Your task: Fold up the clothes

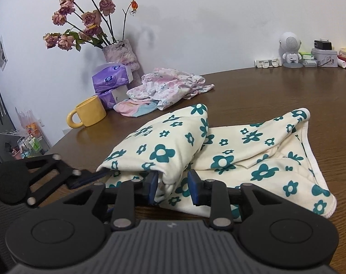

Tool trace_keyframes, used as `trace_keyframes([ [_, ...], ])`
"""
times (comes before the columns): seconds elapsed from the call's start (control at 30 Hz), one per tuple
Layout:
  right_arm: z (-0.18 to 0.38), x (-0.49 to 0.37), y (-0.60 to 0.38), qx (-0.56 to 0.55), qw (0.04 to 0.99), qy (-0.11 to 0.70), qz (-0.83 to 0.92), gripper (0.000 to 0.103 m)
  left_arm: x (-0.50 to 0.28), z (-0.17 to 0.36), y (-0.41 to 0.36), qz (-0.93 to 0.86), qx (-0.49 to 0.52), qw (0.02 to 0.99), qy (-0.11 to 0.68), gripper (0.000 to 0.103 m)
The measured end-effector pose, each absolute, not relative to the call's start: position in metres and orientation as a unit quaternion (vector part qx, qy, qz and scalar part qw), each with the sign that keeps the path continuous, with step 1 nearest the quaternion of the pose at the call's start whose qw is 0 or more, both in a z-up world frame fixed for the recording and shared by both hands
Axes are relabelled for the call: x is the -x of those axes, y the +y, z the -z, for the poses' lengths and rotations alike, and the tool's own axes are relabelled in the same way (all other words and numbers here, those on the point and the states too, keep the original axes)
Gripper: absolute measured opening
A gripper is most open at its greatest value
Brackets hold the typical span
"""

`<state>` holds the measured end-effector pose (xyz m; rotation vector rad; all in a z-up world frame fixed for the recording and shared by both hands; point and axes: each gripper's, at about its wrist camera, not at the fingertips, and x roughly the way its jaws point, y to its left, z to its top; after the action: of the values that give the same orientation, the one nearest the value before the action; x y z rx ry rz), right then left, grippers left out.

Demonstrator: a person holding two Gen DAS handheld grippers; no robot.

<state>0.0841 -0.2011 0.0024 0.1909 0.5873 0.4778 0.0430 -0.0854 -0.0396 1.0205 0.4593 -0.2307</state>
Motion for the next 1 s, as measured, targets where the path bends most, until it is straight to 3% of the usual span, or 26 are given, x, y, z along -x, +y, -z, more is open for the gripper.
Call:
trace_keyframes([
  [0.07,-0.002,-0.085,-0.202,-0.099,0.924,0.285,-0.233,0.016,-0.048,0.037,-0.082,0.112,-0.468,0.848,0.220,0.001],
  [0.13,0.000,-0.086,-0.205,-0.114,0.923,0.286,-0.233,0.011,-0.049,0.033,-0.077,0.099,-0.452,0.861,0.210,0.000],
  [0.6,0.019,-0.091,-0.210,-0.163,0.913,0.302,-0.223,0.009,-0.077,0.033,-0.058,0.069,-0.417,0.875,0.237,0.000],
  [0.73,0.019,-0.090,-0.207,-0.154,0.913,0.305,-0.222,0.012,-0.076,0.033,-0.056,0.072,-0.412,0.876,0.239,0.000],
  [1.0,0.003,-0.077,-0.219,-0.141,0.912,0.306,-0.235,0.030,-0.069,0.026,-0.051,0.082,-0.384,0.887,0.244,0.006],
])
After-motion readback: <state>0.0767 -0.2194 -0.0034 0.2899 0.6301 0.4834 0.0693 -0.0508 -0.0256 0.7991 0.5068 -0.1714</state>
